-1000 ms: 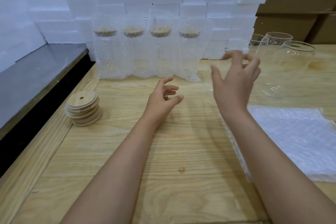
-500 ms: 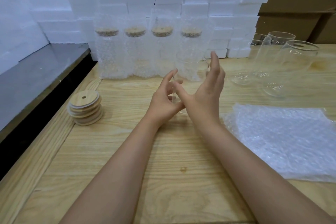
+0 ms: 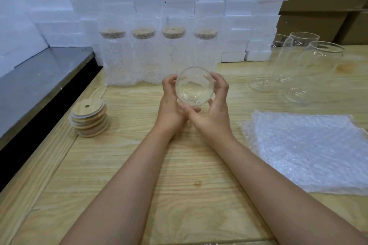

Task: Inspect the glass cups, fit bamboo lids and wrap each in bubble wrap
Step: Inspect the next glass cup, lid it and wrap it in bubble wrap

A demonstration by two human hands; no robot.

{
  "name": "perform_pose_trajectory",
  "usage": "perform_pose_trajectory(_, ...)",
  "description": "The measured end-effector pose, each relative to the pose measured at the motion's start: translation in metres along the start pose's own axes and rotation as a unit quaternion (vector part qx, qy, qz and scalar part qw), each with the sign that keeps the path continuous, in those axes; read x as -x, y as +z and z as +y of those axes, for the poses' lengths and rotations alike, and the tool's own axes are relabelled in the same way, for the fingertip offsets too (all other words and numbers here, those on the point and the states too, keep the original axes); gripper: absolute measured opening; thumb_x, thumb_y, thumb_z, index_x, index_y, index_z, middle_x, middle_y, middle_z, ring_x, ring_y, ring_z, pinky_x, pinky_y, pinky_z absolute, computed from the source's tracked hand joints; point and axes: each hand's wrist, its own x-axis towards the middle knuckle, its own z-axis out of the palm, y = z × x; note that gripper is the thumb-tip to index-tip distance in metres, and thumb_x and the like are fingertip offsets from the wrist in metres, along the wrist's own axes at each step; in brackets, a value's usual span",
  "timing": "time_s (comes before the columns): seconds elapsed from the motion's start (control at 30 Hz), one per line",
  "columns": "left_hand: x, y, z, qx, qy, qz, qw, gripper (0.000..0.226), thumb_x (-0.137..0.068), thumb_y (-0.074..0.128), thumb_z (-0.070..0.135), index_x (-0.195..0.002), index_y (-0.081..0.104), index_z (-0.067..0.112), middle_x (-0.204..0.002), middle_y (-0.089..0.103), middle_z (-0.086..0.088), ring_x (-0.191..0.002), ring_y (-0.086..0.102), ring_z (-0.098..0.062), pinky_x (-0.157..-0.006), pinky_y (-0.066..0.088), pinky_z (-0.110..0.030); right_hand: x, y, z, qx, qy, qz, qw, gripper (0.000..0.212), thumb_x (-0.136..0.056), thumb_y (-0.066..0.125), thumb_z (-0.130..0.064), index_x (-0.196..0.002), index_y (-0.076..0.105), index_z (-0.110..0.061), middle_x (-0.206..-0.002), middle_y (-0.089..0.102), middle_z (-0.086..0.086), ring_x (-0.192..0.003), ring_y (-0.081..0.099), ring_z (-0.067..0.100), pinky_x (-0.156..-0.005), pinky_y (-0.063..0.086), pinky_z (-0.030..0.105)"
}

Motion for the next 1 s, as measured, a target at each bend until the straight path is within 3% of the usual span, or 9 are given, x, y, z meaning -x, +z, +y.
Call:
perform_pose_trajectory(0.1,-0.001,0.001,0.0,-0.026,0.004,0.009,1.0,0.087,-0.065,0.085,0.011,-0.121,0.023,0.036,-0.11,0.048,0.023,-0.089,0.049,0.027,-0.064,0.039,0.002,0.001,0.002,-0.001,0.007,0.007,-0.006,1.0,0.084,-0.07,0.083,-0.017,-0.133,0.028,-0.026,-0.136,0.039,0.0,-0.128,0.042,0.018,-0.102,0.046,0.035)
perform_pose_trajectory(0.27,0.003,0.001,0.009,-0.014,0.021,-0.018,1.0,0.101,-0.06,0.084,0.038,-0.125,0.012,0.067,-0.133,0.044,0.025,-0.114,0.05,0.009,-0.087,0.038,-0.005,0.001,0.001,-0.005,0.011,0.016,0.002,1.0,0.085,-0.068,0.085,-0.018,-0.129,0.027,-0.028,-0.135,0.042,0.006,-0.125,0.046,0.02,-0.099,0.047,0.039)
perform_pose_trajectory(0.37,0.004,0.001,0.012,-0.042,0.041,0.002,0.998,0.091,-0.054,0.081,0.054,-0.125,0.023,0.054,-0.121,0.039,0.045,-0.111,0.046,0.018,-0.085,0.035,0.0,0.003,0.002,-0.009,0.011,0.012,0.002,1.0,0.087,-0.068,0.083,-0.028,-0.136,0.029,-0.019,-0.138,0.041,0.004,-0.128,0.044,0.019,-0.103,0.043,0.044)
perform_pose_trajectory(0.53,0.004,0.003,0.006,-0.075,0.08,0.025,0.994,0.088,-0.064,0.087,0.035,-0.116,0.023,0.066,-0.131,0.05,0.014,-0.116,0.052,-0.002,-0.093,0.041,-0.012,0.004,0.003,-0.017,-0.017,0.041,0.01,0.999,0.085,-0.068,0.079,-0.036,-0.138,0.032,-0.026,-0.134,0.04,-0.011,-0.125,0.039,-0.003,-0.107,0.04,0.036)
perform_pose_trajectory(0.63,0.004,0.003,0.004,-0.085,0.094,0.023,0.992,0.085,-0.067,0.084,0.031,-0.123,0.025,0.054,-0.134,0.048,0.011,-0.119,0.051,-0.007,-0.095,0.039,-0.012,0.004,0.005,-0.02,-0.028,0.06,0.032,0.997,0.075,-0.071,0.083,-0.031,-0.128,0.035,-0.033,-0.129,0.045,-0.014,-0.119,0.044,-0.006,-0.105,0.041,0.033)
perform_pose_trajectory(0.77,0.002,0.002,0.002,-0.094,0.111,0.012,0.989,0.079,-0.07,0.08,0.026,-0.126,0.028,0.044,-0.133,0.046,0.012,-0.118,0.051,-0.008,-0.091,0.033,-0.002,0.002,0.008,-0.024,-0.029,0.087,0.064,0.994,0.069,-0.068,0.085,-0.033,-0.118,0.037,-0.032,-0.123,0.05,-0.012,-0.12,0.049,0.008,-0.103,0.043,0.036)
perform_pose_trajectory(0.87,0.004,0.003,0.004,-0.078,0.113,-0.002,0.99,0.077,-0.069,0.081,0.021,-0.125,0.033,0.041,-0.131,0.046,0.013,-0.116,0.048,0.006,-0.09,0.031,0.0,-0.002,0.008,-0.028,-0.053,0.13,0.091,0.986,0.062,-0.068,0.083,-0.041,-0.11,0.039,-0.03,-0.11,0.045,-0.022,-0.117,0.049,0.011,-0.101,0.044,0.036)
perform_pose_trajectory(0.93,0.006,0.003,0.006,-0.061,0.116,-0.011,0.991,0.074,-0.066,0.079,0.025,-0.126,0.037,0.037,-0.129,0.047,0.013,-0.112,0.045,0.014,-0.089,0.03,0.001,-0.004,0.006,-0.028,-0.052,0.14,0.117,0.982,0.051,-0.074,0.078,-0.044,-0.105,0.041,-0.026,-0.103,0.047,-0.018,-0.107,0.053,0.01,-0.095,0.046,0.032)
perform_pose_trajectory(1.0,0.006,0.003,0.006,-0.061,0.12,-0.016,0.991,0.076,-0.064,0.08,0.027,-0.129,0.04,0.029,-0.128,0.048,0.01,-0.11,0.049,0.005,-0.089,0.033,-0.002,-0.007,0.005,-0.028,-0.056,0.14,0.139,0.979,0.036,-0.084,0.068,-0.045,-0.099,0.044,-0.023,-0.096,0.051,-0.014,-0.096,0.055,0.003,-0.086,0.045,0.023)
